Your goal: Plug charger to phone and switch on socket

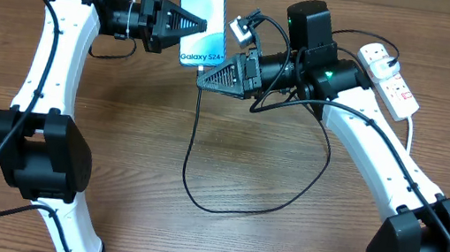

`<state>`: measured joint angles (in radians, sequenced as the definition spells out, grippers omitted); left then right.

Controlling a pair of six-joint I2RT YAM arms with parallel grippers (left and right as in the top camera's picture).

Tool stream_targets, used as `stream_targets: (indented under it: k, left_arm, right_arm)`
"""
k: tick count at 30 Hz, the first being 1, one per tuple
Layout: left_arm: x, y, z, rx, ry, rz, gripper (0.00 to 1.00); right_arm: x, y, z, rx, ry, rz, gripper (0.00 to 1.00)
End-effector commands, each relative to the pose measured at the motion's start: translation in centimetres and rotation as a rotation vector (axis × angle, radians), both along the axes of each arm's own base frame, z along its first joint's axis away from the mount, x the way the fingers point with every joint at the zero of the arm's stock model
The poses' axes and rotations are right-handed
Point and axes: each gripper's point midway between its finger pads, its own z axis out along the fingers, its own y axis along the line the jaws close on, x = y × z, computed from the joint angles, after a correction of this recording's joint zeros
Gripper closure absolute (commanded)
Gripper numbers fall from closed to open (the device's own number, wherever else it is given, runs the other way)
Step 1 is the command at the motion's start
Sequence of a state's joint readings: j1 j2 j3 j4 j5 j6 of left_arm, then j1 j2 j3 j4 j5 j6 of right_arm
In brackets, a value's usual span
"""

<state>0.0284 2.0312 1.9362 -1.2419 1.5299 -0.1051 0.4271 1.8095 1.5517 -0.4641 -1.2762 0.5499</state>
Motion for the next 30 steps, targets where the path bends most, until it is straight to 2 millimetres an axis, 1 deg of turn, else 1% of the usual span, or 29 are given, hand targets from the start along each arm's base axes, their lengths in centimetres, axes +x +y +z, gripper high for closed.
stream_targets:
  k: [1,14,18,22,30]
  left_arm:
    - [-0.66,-0.66,1.32,-0.051,0.005,-0.028,0.96]
    - [-0.58,-0.58,1.33,-0.051,-0.001,-0.026,0.96]
    - [-0.51,-0.47,1.33,-0.051,-0.005,-0.023,0.96]
    - [-0.37,-0.13,1.34,-0.051,-0.006,-0.015,0.96]
    - [-0.37,-0.13,1.33,-0.05,-0.007,-0.015,0.96]
  right_arm:
    - [1.71,-0.41,-0.28,-0.024,-0.037,-0.067,0.96]
    - [1.43,-0.5,-0.09,-0.017,-0.007,-0.055,0.96]
    - [1.21,-0.9,0.38,0.009,0.0,-0.031,0.96]
    - [1.24,-0.94,0.38,0.009,0.0,-0.032,0.96]
    - [1.17,-0.86,0.38,0.009,0.0,-0.03,0.96]
